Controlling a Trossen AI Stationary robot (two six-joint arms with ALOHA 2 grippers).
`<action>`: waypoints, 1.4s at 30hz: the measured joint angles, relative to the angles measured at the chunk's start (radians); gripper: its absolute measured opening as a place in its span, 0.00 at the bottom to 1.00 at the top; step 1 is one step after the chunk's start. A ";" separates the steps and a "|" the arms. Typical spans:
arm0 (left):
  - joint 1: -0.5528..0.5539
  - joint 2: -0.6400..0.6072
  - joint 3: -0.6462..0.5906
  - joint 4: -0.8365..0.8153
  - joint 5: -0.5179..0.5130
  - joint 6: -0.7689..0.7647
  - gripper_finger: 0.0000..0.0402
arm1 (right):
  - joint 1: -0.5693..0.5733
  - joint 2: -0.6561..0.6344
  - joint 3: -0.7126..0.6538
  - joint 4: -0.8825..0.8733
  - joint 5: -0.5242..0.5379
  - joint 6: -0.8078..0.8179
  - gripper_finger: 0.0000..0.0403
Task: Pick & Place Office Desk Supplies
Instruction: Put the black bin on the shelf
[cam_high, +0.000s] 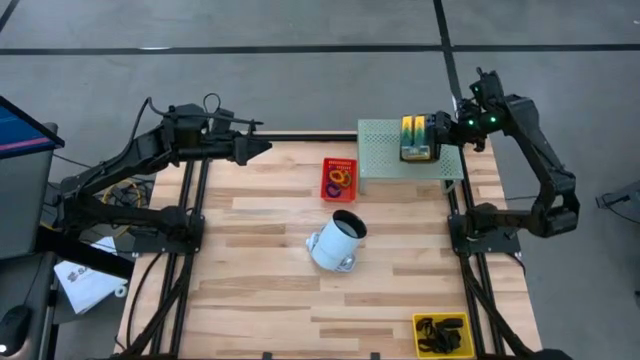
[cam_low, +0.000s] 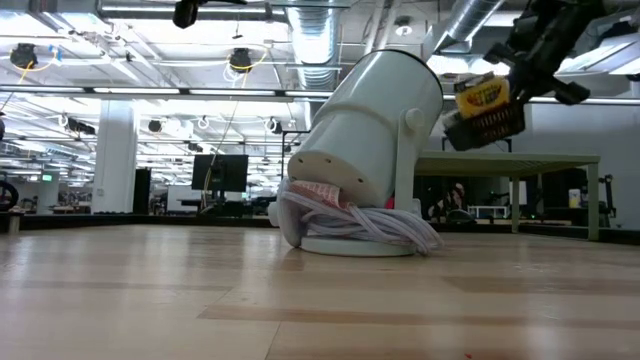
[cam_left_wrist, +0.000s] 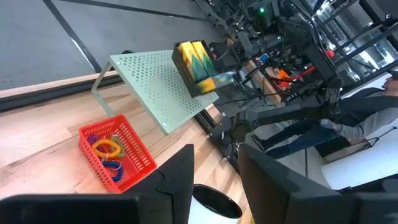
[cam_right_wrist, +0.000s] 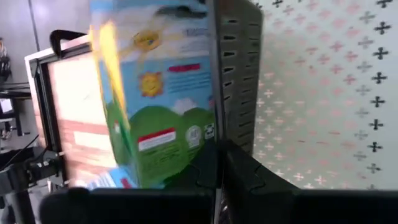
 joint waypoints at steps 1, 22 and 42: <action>0.000 0.000 0.000 0.000 -0.001 0.000 0.30 | 0.000 0.001 -0.003 0.004 0.002 0.001 0.01; -0.023 0.000 0.000 0.052 -0.001 0.005 0.30 | 0.011 -0.027 -0.024 -0.008 0.189 0.179 0.01; -0.046 0.000 0.000 0.051 0.053 -0.002 0.30 | 0.144 -0.066 -0.122 0.085 0.401 0.289 0.12</action>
